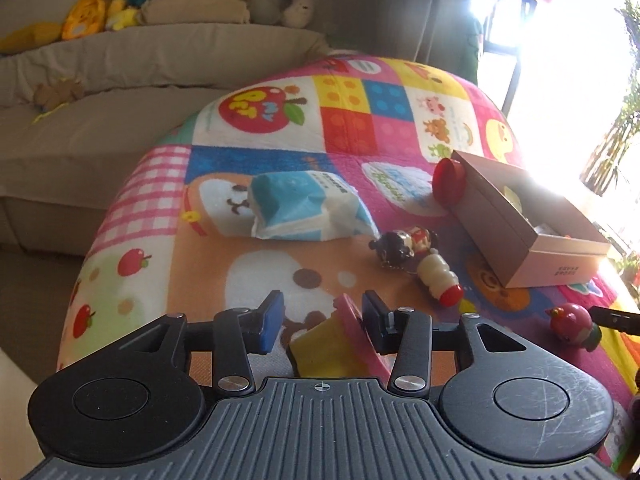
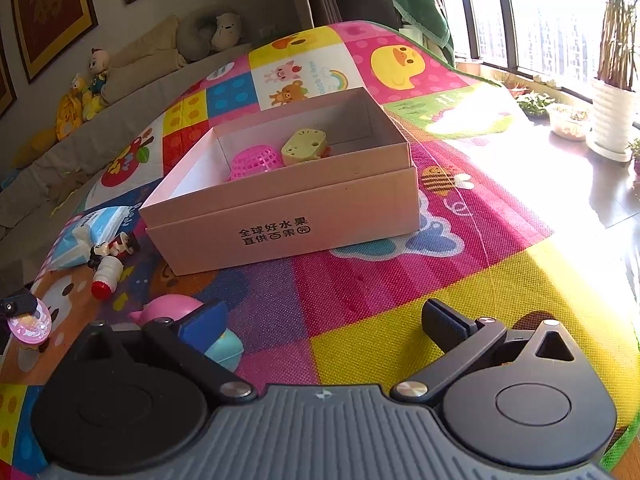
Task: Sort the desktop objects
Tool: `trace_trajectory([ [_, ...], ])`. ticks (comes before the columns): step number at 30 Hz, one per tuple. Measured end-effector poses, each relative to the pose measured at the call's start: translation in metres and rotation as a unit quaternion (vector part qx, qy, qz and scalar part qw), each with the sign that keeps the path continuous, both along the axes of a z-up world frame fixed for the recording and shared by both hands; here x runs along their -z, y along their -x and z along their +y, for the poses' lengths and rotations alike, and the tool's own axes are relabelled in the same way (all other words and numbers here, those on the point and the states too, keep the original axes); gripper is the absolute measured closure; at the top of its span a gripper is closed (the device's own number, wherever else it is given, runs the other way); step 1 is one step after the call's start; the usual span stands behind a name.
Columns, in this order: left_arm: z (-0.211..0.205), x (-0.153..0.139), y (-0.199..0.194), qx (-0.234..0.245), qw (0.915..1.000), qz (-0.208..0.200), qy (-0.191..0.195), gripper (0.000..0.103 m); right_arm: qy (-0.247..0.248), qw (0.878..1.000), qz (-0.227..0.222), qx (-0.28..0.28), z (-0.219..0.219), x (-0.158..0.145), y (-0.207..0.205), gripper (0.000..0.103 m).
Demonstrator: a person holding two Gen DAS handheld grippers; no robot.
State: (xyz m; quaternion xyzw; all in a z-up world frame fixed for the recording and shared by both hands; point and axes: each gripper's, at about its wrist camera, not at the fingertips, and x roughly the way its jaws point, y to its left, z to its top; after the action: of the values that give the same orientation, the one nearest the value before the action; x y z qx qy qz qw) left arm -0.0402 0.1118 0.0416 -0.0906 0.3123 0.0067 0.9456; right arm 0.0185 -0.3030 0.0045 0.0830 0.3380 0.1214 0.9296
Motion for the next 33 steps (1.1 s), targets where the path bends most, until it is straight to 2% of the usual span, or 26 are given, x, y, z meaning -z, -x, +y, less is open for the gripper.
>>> trace_trajectory([
  [3,0.009,-0.002,0.005,-0.018,0.9998,-0.003,0.001,0.046,0.001,1.0,0.0,0.0,0.001,0.0,0.0,0.0],
  [7,0.018,-0.002,0.012,-0.033,0.9994,0.001,0.004,0.044,0.001,1.0,0.0,0.0,0.001,-0.001,0.0,0.0],
  [11,0.032,-0.003,0.026,-0.051,0.9983,-0.002,0.028,0.044,0.002,1.0,0.0,0.0,0.001,-0.001,0.0,0.0],
  [14,0.04,-0.003,0.036,-0.068,0.9973,-0.002,0.027,0.042,0.002,1.0,0.0,0.0,0.001,-0.001,0.001,0.0],
  [16,0.04,-0.006,0.044,-0.053,0.9982,-0.009,0.027,0.03,0.004,1.0,0.0,-0.003,0.001,-0.001,0.001,0.0],
  [17,0.037,-0.008,0.049,-0.039,0.9988,-0.015,0.023,0.025,0.006,1.0,-0.001,-0.013,0.002,-0.003,0.002,0.0],
  [18,0.031,-0.01,0.053,-0.023,0.9994,-0.021,0.014,0.016,0.008,1.0,-0.004,-0.03,0.003,-0.005,0.003,0.0],
  [19,0.023,-0.012,0.057,-0.007,0.9996,-0.026,-0.001,0.009,0.016,0.998,-0.018,-0.06,0.007,-0.01,0.007,0.0],
  [21,0.006,-0.013,0.059,0.014,0.9986,-0.03,-0.042,0.007,0.043,0.991,-0.047,-0.115,0.018,-0.019,0.015,0.0],
  [23,-0.009,-0.009,0.056,0.025,0.9969,-0.024,-0.07,0.007,0.082,0.979,-0.075,-0.173,0.035,-0.027,0.024,0.0],
  [24,-0.014,-0.006,0.054,0.028,0.9965,-0.021,-0.076,0.007,0.108,0.97,-0.087,-0.199,0.047,-0.031,0.028,0.0],
  [26,-0.02,-0.001,0.049,0.03,0.9965,-0.013,-0.077,0.007,0.128,0.96,-0.09,-0.233,0.063,-0.031,0.029,0.001],
  [28,-0.025,0.003,0.045,0.025,0.9964,-0.006,-0.081,0.007,0.138,0.953,-0.065,-0.261,0.076,-0.029,0.022,0.018],
  [29,-0.026,0.005,0.044,0.021,0.9961,-0.005,-0.086,0.007,0.139,0.952,-0.051,-0.267,0.08,-0.027,0.018,0.022],
  [33,-0.029,0.011,0.037,0.001,0.9939,0.0,-0.11,0.009,0.139,0.954,-0.01,-0.266,0.088,-0.017,0.011,0.049],
])
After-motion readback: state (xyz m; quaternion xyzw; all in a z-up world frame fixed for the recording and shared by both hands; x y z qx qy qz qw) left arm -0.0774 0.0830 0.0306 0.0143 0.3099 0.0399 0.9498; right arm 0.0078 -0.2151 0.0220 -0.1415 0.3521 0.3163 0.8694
